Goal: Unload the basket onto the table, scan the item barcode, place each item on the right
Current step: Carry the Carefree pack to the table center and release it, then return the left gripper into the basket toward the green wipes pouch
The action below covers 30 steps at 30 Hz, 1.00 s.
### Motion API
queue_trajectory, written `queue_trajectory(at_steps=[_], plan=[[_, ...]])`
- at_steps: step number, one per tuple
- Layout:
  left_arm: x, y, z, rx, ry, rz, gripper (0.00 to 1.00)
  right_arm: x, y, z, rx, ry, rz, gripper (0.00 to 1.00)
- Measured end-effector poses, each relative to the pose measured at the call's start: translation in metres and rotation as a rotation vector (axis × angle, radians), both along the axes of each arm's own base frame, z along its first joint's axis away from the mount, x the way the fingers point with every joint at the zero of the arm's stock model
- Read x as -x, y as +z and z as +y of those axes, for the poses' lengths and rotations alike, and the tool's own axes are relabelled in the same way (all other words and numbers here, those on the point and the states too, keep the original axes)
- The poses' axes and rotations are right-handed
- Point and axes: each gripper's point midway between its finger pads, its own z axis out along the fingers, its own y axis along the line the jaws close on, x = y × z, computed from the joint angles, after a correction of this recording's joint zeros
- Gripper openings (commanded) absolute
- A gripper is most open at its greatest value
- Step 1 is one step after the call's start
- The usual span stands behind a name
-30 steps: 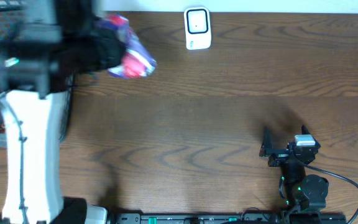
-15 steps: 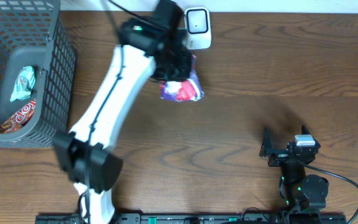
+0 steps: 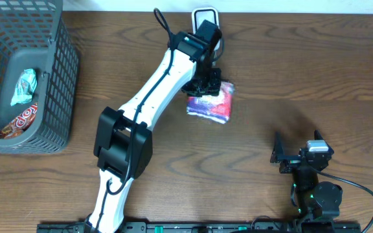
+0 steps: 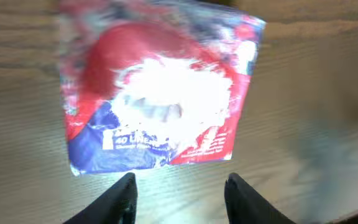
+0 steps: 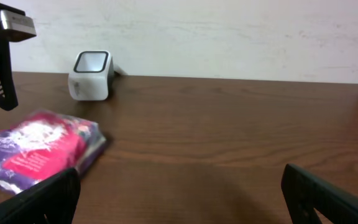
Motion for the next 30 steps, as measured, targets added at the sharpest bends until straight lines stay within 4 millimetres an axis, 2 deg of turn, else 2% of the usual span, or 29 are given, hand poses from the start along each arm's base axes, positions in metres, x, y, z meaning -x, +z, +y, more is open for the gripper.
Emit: queue_trajectory(at_steps=[5, 8, 10, 13, 15, 17, 19, 23, 27, 30], plan=[[0.006, 0.002, -0.003, 0.002, -0.014, 0.01, 0.49, 0.0, 0.0, 0.0, 0.0, 0.0, 0.0, 0.99], [0.002, 0.014, 0.003, 0.018, 0.0, -0.009, 0.6, 0.0, 0.0, 0.0, 0.0, 0.0, 0.0, 0.99], [-0.005, 0.033, 0.013, 0.042, 0.025, -0.05, 0.63, 0.0, 0.0, 0.0, 0.0, 0.0, 0.0, 0.99], [-0.022, 0.082, 0.043, 0.1, 0.095, -0.157, 0.64, 0.0, 0.0, 0.0, 0.0, 0.0, 0.0, 0.99], [-0.033, 0.123, 0.074, 0.14, 0.156, -0.254, 0.64, 0.0, 0.0, 0.0, 0.0, 0.0, 0.0, 0.99], [-0.044, 0.171, 0.12, 0.174, 0.247, -0.377, 0.64, 0.0, 0.0, 0.0, 0.0, 0.0, 0.0, 0.99], [-0.048, 0.202, 0.161, 0.185, 0.335, -0.464, 0.64, 0.0, 0.0, 0.0, 0.0, 0.0, 0.0, 0.99], [-0.042, 0.262, 0.261, 0.166, 0.55, -0.65, 0.64, 0.0, 0.0, 0.0, 0.0, 0.0, 0.0, 0.99], [-0.022, 0.292, 0.347, 0.105, 0.75, -0.759, 0.64, 0.0, 0.0, 0.0, 0.0, 0.0, 0.0, 0.99], [-0.003, 0.291, 0.402, 0.046, 0.889, -0.757, 0.64, 0.0, 0.0, 0.0, 0.0, 0.0, 0.0, 0.99]])
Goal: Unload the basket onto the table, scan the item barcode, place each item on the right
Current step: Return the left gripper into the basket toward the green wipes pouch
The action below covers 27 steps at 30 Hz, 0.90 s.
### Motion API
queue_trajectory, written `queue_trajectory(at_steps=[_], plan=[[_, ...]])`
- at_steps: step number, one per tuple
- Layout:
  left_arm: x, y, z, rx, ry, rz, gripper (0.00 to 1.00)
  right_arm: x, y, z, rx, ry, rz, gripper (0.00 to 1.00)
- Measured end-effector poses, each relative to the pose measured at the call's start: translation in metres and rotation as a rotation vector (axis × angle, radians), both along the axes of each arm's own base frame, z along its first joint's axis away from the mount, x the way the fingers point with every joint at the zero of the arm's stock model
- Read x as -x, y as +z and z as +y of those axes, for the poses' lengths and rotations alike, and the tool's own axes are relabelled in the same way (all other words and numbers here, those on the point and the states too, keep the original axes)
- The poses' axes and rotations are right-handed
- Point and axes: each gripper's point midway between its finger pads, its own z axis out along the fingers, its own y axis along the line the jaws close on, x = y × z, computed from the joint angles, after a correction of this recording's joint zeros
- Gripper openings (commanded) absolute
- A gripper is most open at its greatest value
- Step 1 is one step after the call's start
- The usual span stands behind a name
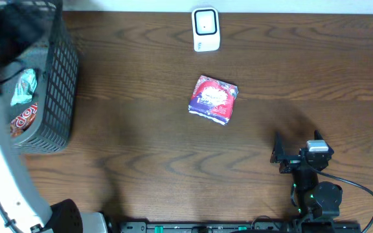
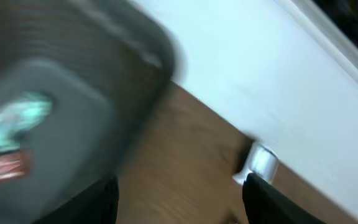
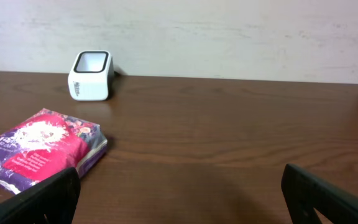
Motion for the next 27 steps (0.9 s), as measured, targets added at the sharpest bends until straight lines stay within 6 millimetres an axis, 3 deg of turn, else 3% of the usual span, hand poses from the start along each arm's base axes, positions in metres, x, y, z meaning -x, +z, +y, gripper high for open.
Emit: queue_trajectory(at_steps=[4, 12, 17, 27], plan=[[0.02, -0.018, 0.055, 0.014, 0.143, 0.055, 0.64, 0.0, 0.0, 0.0, 0.0, 0.0, 0.0, 0.99], [0.031, -0.092, 0.117, -0.001, 0.319, 0.271, 0.62, 0.0, 0.0, 0.0, 0.0, 0.0, 0.0, 0.99], [0.02, -0.132, 0.134, -0.011, 0.336, 0.368, 0.62, 0.0, 0.0, 0.0, 0.0, 0.0, 0.0, 0.99], [-0.012, -0.196, 0.147, -0.083, 0.224, 0.497, 0.63, 0.0, 0.0, 0.0, 0.0, 0.0, 0.0, 0.99]])
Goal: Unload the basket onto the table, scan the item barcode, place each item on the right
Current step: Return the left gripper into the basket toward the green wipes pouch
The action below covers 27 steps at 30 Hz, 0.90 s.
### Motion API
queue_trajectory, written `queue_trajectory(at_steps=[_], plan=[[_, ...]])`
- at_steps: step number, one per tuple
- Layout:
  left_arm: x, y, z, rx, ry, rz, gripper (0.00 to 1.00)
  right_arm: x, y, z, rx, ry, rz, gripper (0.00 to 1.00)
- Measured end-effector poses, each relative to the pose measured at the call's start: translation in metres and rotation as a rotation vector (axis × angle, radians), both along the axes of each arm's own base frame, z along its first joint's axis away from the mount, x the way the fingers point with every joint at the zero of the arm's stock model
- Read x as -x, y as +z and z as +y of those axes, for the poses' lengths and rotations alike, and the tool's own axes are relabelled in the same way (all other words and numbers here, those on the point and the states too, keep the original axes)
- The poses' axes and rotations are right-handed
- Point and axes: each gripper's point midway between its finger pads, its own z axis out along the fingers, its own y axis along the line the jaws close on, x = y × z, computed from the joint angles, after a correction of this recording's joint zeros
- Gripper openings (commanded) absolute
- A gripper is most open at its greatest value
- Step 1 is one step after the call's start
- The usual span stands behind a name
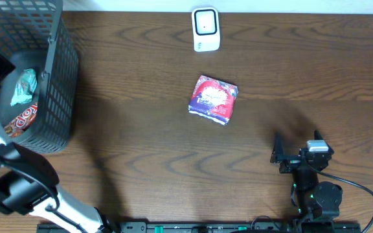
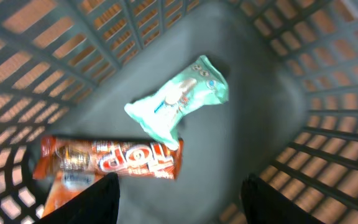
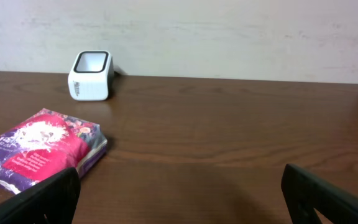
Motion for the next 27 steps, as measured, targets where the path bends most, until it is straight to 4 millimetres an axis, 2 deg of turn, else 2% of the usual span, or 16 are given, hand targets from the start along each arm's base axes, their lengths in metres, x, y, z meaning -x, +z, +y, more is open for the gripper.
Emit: queue_trajectory(at_steps=[12, 20, 27], plan=[[-0.026, -0.079, 0.041, -0.188, -0.06, 0.201, 0.63, 0.0, 0.0, 0.0, 0.0, 0.0, 0.0, 0.99], [-0.033, -0.133, 0.04, -0.146, -0.161, 0.278, 0.63, 0.0, 0.0, 0.0, 0.0, 0.0, 0.0, 0.99], [-0.042, -0.149, 0.031, -0.093, -0.21, 0.254, 0.63, 0.0, 0.0, 0.0, 0.0, 0.0, 0.0, 0.99]])
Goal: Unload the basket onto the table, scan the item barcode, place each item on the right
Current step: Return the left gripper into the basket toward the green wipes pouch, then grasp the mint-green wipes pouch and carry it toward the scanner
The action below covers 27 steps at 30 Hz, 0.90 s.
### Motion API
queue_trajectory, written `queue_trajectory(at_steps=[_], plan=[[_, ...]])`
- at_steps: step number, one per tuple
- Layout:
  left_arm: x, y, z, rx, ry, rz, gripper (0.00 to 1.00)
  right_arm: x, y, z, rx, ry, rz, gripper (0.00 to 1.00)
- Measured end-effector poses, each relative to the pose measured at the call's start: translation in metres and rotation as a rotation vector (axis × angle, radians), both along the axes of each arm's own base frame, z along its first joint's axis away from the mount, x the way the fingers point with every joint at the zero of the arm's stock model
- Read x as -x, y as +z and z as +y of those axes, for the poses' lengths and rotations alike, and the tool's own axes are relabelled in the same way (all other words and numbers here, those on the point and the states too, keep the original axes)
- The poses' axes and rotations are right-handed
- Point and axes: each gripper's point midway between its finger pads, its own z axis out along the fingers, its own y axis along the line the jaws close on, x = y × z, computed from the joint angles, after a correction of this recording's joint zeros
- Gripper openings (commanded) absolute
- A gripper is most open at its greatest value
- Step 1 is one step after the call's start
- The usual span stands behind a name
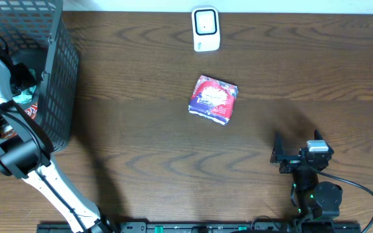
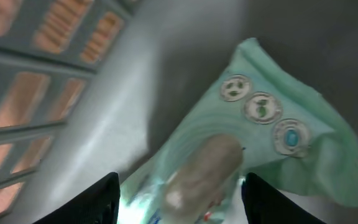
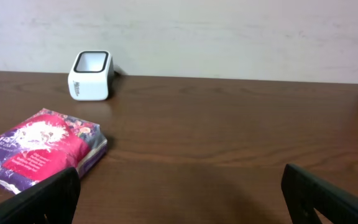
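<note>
A pale green snack packet with round printed marks fills the left wrist view, lying on the floor of the grey mesh basket. My left gripper is open and low inside the basket, one finger on each side of the packet; in the overhead view it sits over the packet. The white barcode scanner stands at the table's far edge. My right gripper is open and holds nothing, resting at the front right.
A red and purple packet lies mid-table in front of the scanner, also in the right wrist view. A red-orange bar lies in the basket beside the green packet. The basket wall rises close on the left.
My left gripper has dropped from high over the basket floor to right down at the green packet, which now lies between its open fingers. The right arm has not moved.
My left gripper first hung open over the red and purple packet near the scanner. Then the arm was at the basket on the left, the packet left on the table. It then looked down on the basket's contents, and now straddles the green packet.
</note>
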Motion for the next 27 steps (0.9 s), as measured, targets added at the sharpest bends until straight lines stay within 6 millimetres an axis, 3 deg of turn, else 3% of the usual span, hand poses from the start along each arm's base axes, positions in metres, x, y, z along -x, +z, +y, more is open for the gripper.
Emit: queue_trajectory(at_steps=[4, 6, 7, 14, 18, 20, 22, 25, 27], plan=[[0.001, -0.007, -0.006, 0.032, -0.014, 0.011, 0.58, 0.0, 0.0, 0.0, 0.0, 0.0, 0.0, 0.99], [0.002, -0.012, -0.007, 0.043, -0.014, 0.018, 0.34, 0.0, 0.0, 0.0, 0.0, 0.0, 0.0, 0.99], [0.002, -0.015, -0.008, 0.046, -0.017, 0.024, 0.1, 0.0, 0.0, 0.0, 0.0, 0.0, 0.0, 0.99], [0.005, -0.015, -0.01, 0.054, -0.014, 0.031, 0.07, 0.0, 0.0, 0.0, 0.0, 0.0, 0.0, 0.99], [0.008, -0.003, -0.014, 0.073, 0.044, 0.005, 0.07, 0.0, 0.0, 0.0, 0.0, 0.0, 0.0, 0.99], [0.009, 0.018, -0.015, 0.069, 0.085, -0.04, 0.07, 0.0, 0.0, 0.0, 0.0, 0.0, 0.0, 0.99], [0.007, 0.053, -0.016, 0.056, 0.133, -0.122, 0.07, 0.0, 0.0, 0.0, 0.0, 0.0, 0.0, 0.99], [0.002, 0.136, -0.025, 0.044, 0.165, -0.338, 0.07, 0.0, 0.0, 0.0, 0.0, 0.0, 0.0, 0.99], [0.003, 0.197, -0.043, 0.068, 0.136, -0.496, 0.07, 0.0, 0.0, 0.0, 0.0, 0.0, 0.0, 0.99]])
